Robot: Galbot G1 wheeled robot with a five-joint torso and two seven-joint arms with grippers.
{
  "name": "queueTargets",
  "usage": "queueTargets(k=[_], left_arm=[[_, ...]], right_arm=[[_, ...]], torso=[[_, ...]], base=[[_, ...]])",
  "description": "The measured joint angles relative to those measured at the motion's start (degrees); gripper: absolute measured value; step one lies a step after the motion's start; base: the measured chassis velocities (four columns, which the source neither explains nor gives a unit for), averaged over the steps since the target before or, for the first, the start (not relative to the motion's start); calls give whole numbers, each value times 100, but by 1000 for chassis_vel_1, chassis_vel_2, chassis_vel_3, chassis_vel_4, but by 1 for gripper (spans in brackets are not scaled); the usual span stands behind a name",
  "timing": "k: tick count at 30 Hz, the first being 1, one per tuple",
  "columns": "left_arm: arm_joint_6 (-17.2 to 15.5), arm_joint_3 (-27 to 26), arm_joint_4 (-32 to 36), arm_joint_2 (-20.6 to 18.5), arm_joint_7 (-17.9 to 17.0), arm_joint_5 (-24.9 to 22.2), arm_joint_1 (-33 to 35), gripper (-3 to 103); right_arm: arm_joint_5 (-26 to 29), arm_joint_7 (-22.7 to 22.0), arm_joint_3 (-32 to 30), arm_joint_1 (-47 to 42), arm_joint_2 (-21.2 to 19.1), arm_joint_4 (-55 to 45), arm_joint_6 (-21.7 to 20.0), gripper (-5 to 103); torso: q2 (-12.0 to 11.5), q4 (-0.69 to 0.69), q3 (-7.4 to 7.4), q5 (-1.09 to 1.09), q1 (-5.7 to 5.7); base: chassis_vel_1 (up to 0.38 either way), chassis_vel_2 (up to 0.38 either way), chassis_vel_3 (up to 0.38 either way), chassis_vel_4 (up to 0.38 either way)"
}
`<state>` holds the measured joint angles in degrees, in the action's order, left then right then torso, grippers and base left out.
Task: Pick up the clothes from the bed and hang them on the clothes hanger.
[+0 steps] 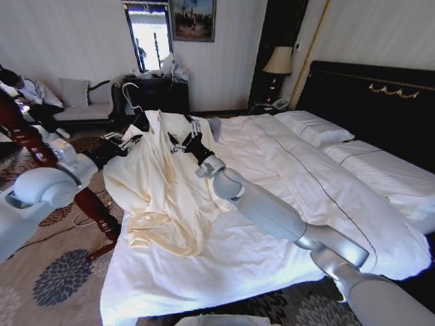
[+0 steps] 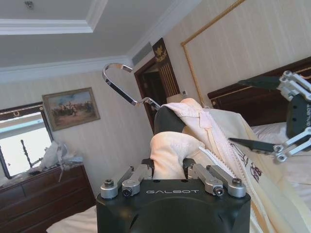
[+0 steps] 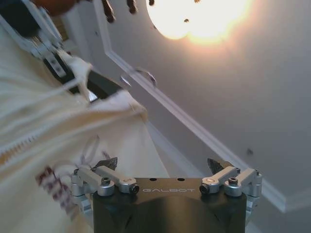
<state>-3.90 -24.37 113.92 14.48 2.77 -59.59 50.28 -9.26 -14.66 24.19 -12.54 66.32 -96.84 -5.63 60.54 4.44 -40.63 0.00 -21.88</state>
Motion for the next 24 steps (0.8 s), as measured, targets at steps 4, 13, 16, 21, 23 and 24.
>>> queueTargets(k=[4, 13, 16, 21, 23, 24], left_arm=[[-45, -129, 100, -56, -86, 87, 113, 26], [-134, -583, 305, -585, -118, 479, 215, 26], [-139, -894, 331, -742, -118, 560, 400, 26], [-194, -1409, 374, -973, -138, 586, 559, 26], [-242, -1527, 372, -979, -188, 510, 556, 26], [-270, -1602, 369, -996, -205, 457, 556, 26]], right_arm=[[477, -50, -280, -273, -328, -207, -112, 100], [1092, -94, -1464, -1606, -1085, -744, -291, 100], [1191, -97, -1834, -1939, -1216, -876, -311, 100], [1535, -99, -2981, -3034, -1566, -1304, -367, 100], [1702, -109, -3418, -3541, -1716, -1510, -409, 100], [1797, -115, -3713, -3862, -1800, -1647, -425, 100]], torso=[[0, 1, 0, 0, 0], [0, 2, 0, 1, 0], [0, 1, 0, 3, 0], [1, 1, 1, 3, 0], [1, 3, 0, 2, 0], [1, 3, 0, 2, 0]], base=[[0, 0, 0, 0], [0, 0, 0, 0], [0, 0, 0, 0], [0, 0, 0, 0], [0, 0, 0, 0], [0, 0, 0, 0]])
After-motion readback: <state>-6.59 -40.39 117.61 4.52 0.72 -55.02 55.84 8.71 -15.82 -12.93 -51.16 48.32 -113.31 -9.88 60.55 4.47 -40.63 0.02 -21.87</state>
